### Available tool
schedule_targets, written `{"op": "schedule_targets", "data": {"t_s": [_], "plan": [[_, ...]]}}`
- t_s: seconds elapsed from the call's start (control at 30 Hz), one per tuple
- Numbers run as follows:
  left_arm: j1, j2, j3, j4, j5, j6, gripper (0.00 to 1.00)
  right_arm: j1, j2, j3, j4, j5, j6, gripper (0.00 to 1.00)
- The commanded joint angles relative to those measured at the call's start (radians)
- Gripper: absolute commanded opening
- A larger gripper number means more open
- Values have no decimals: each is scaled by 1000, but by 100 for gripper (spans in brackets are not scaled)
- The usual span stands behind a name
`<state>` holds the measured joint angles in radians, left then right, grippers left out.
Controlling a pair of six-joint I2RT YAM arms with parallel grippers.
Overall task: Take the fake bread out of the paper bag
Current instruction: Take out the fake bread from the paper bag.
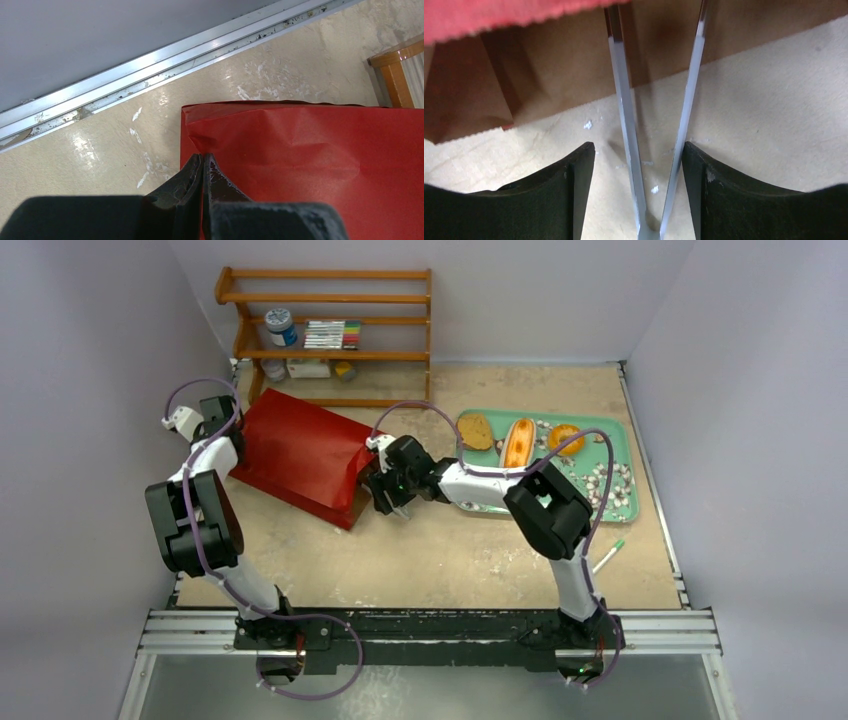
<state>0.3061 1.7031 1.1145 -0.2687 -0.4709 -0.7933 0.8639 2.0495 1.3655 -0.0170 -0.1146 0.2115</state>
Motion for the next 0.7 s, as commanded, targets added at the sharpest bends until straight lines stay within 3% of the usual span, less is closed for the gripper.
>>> {"op": "schedule_targets", "data": {"t_s": [0.0, 0.67], "plan": [[-7, 13, 30, 69, 58, -9, 0, 7, 25, -4, 95, 35, 6, 65], [-6, 42, 26, 100, 93, -7, 0, 7, 169, 159, 125, 59, 19, 56]]}}
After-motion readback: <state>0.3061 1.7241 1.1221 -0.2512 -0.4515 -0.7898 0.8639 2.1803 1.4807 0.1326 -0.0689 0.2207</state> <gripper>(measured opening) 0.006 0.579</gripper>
